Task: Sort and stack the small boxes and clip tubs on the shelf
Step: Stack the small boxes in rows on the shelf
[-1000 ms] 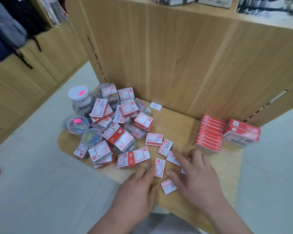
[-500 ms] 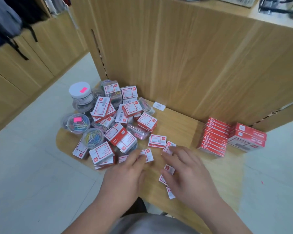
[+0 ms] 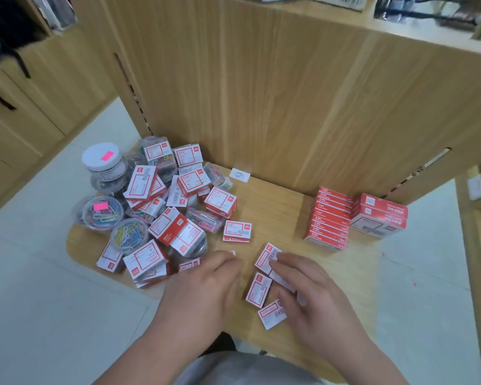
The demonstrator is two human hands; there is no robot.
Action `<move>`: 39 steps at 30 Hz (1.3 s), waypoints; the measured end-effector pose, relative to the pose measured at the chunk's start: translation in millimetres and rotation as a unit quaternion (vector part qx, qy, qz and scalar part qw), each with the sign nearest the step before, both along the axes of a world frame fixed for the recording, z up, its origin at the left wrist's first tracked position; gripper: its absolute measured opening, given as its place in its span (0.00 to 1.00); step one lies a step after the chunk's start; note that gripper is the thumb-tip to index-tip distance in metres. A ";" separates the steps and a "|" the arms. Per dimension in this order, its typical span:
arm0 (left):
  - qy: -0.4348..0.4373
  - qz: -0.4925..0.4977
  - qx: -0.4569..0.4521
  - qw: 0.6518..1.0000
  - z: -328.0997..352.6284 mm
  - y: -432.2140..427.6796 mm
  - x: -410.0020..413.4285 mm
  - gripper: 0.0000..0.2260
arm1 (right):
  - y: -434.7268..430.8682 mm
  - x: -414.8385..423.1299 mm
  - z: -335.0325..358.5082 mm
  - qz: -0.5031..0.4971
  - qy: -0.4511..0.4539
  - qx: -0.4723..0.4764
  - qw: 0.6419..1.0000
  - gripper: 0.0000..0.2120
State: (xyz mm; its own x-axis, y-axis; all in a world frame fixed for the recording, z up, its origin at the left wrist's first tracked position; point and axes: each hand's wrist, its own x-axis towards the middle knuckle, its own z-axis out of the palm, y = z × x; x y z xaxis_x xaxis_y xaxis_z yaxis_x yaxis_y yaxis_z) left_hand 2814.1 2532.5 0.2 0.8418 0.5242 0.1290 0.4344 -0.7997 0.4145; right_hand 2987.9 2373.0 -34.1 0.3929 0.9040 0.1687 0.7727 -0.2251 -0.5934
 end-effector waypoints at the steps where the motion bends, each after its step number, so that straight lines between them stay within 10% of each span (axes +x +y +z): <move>1: -0.004 -0.012 0.002 1.000 1.8 1.6 6.3 0.04 | -4.5 0.6 2.5 -0.025 0.001 0.004 1.000 0.16; 8: 0.180 -0.020 0.102 0.978 7.7 33.3 76.2 0.21 | -25.0 10.8 2.3 -0.103 0.020 -0.073 0.992 0.13; 13: 0.249 -0.026 0.101 0.963 10.2 36.8 91.4 0.15 | -26.8 17.1 8.6 -0.114 0.077 -0.084 0.987 0.11; 24: 0.108 -0.092 0.086 0.986 -11.9 27.8 79.6 0.19 | -19.2 22.3 15.4 -0.115 0.099 -0.088 0.984 0.11; 39: -0.113 0.060 -0.140 0.982 7.7 11.4 -22.1 0.13 | 149.3 16.9 23.5 -0.034 0.117 -0.065 0.990 0.13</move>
